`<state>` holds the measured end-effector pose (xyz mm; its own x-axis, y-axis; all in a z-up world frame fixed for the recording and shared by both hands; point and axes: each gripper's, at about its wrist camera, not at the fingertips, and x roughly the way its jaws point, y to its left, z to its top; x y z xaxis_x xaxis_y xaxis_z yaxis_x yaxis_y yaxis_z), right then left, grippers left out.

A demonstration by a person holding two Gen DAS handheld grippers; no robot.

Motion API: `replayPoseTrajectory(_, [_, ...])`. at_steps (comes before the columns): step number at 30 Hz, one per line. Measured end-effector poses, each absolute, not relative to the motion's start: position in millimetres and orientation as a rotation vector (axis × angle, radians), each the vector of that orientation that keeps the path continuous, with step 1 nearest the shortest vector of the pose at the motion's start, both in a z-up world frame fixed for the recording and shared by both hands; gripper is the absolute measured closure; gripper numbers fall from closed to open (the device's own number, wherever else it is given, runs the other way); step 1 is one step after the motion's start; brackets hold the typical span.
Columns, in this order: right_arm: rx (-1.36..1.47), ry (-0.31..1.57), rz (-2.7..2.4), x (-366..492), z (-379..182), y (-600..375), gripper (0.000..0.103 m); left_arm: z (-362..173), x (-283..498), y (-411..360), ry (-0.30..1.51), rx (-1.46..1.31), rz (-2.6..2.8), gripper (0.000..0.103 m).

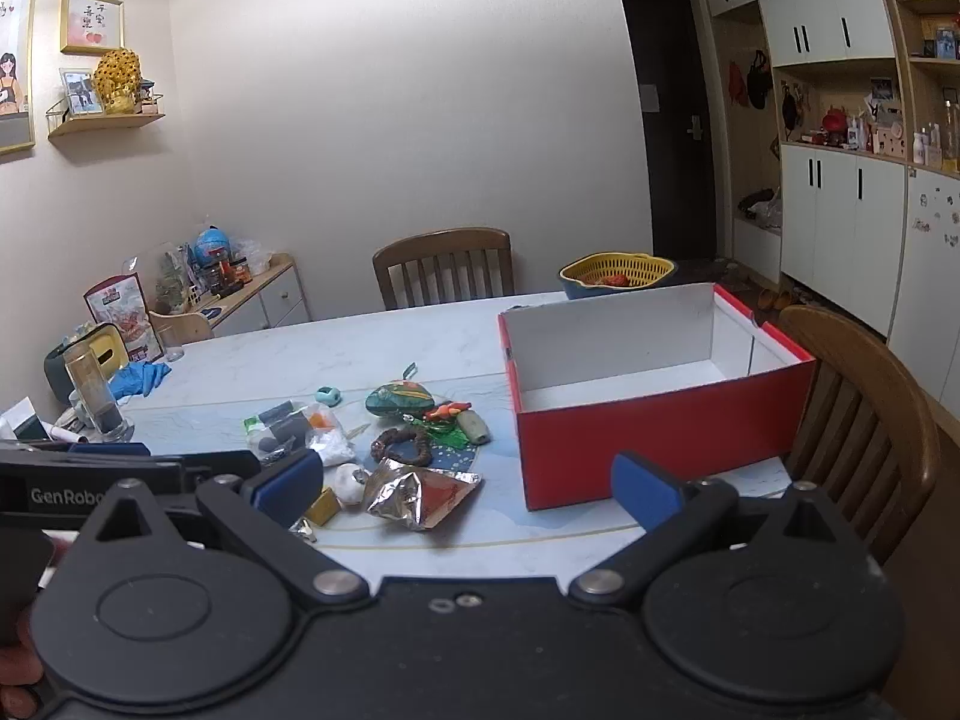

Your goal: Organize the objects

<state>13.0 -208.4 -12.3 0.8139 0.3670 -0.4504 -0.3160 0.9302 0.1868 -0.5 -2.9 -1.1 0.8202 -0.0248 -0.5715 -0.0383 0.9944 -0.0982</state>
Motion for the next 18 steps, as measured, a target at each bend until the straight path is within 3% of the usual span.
replayPoseTrajectory(18, [0.045, 0.559, 0.399, 56.3, -25.0, -154.5, 0.001, -28.5, 63.7, 54.9, 0.700, -0.153, -0.023, 0.000])
